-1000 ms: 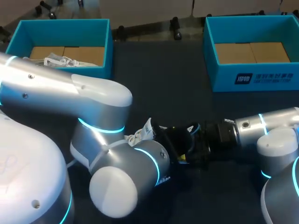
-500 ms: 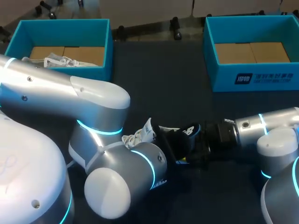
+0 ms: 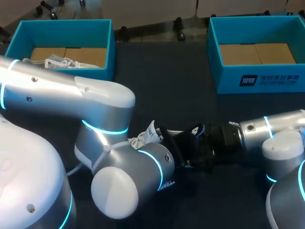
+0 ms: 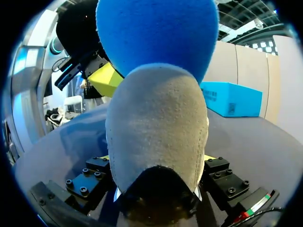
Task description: Take the shoe out of the shoebox, open the shoe tongue, remove and reinsert the insole, then place the shoe into the shoebox
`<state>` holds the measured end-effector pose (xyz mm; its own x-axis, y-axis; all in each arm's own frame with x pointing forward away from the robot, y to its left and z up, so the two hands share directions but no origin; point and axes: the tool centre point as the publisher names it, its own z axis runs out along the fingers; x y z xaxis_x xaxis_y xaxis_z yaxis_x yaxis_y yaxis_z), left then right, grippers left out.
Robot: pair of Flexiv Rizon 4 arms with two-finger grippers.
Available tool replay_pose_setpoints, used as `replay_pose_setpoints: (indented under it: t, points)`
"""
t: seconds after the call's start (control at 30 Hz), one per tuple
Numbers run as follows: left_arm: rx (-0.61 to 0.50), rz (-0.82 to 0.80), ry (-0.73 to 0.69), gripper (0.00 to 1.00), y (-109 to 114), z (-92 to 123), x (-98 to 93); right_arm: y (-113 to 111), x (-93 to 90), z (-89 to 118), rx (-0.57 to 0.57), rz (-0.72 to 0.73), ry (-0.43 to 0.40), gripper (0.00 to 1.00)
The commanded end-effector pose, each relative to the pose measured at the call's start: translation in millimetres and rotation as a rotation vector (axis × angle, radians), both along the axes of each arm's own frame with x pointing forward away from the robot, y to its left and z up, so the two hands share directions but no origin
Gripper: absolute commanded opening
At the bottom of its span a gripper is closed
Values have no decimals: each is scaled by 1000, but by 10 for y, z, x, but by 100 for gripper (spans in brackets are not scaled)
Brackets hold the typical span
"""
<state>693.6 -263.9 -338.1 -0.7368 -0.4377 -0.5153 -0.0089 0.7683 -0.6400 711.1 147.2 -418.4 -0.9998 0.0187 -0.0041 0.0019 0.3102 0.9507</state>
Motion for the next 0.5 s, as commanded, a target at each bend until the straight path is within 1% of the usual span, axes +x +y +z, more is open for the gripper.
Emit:
replay_pose_setpoints:
  t: [0.03,0.37,0.5]
  points:
    - [-8,-6,20,0,22,118,2,18,-7,-6,-4,-1,0,0]
    - [-24,4,62,0,-15,341,-34,18,-7,-6,-4,-1,0,0]
    - [-30,22,135,0,-51,433,-19,18,-7,-6,-4,-1,0,0]
